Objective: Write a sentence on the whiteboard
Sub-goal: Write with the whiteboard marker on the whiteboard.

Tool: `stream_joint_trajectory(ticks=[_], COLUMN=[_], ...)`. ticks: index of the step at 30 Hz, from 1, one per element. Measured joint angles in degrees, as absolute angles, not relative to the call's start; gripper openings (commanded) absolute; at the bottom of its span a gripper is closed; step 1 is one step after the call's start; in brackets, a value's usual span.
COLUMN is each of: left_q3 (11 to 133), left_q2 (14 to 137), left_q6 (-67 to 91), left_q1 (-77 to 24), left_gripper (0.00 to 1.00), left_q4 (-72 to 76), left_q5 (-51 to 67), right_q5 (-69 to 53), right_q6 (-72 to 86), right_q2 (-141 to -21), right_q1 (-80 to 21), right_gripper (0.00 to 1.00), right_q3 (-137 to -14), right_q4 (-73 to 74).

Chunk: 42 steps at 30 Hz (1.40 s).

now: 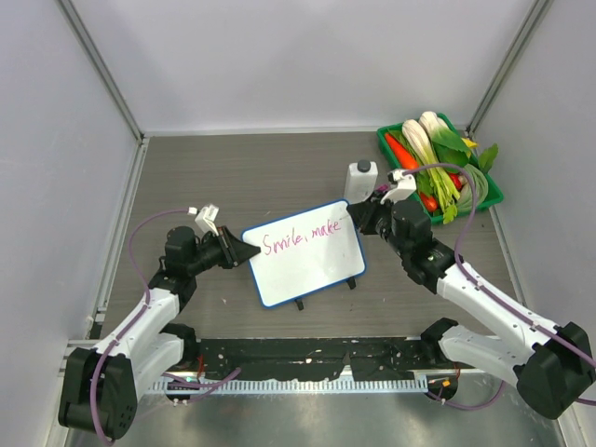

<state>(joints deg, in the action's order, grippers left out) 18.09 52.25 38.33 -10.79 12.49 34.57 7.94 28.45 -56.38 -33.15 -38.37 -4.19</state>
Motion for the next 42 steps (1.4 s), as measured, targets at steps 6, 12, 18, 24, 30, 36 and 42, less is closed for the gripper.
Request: stream_joint_trajectory(ticks=[6,12,18,24,30,36,42], left_q3=[18.09,18.06,17.96,17.96,17.96,17.96,17.96], left_q2=[52.25,52.23,52.07,52.07,52.16,52.69,53.52], left_q6=[38.33,38.33,38.33,38.33,38.33,38.33,38.35], left_q1=[-10.79,-10.79,-10.79,-10.79,-10.79,-10.79,-10.74], left_gripper=[0.0,0.0,0.0,0.0,0.0,0.0,0.0], left_q4=[12.56,12.56,12.58,12.6,12.62,13.06,13.5], left_q5=[34.57,34.57,34.57,34.57,34.59,34.61,34.81], right_q5=[8.86,11.75,14.2,14.06,13.58,13.67,15.0], right_q6=[27.38,25.56,24.53,24.36,25.28,26.68,27.59], right_q2=[-56.45,-59.44,-62.35,-65.71,-69.91,-74.04,-76.31], right_q1=[-35.64,-43.42,-49.98,-53.39,-57.28,-60.97,-62.98], right_gripper=[0.02,0.01,0.02,0.02,0.01,0.02,0.02], right_q3=[-38.37,-39.92,-40.4,-40.73,-40.71,-40.73,-40.73], right_q4=[-4.19,-4.27,-5.89,-10.13,-15.66,-18.85,-21.63])
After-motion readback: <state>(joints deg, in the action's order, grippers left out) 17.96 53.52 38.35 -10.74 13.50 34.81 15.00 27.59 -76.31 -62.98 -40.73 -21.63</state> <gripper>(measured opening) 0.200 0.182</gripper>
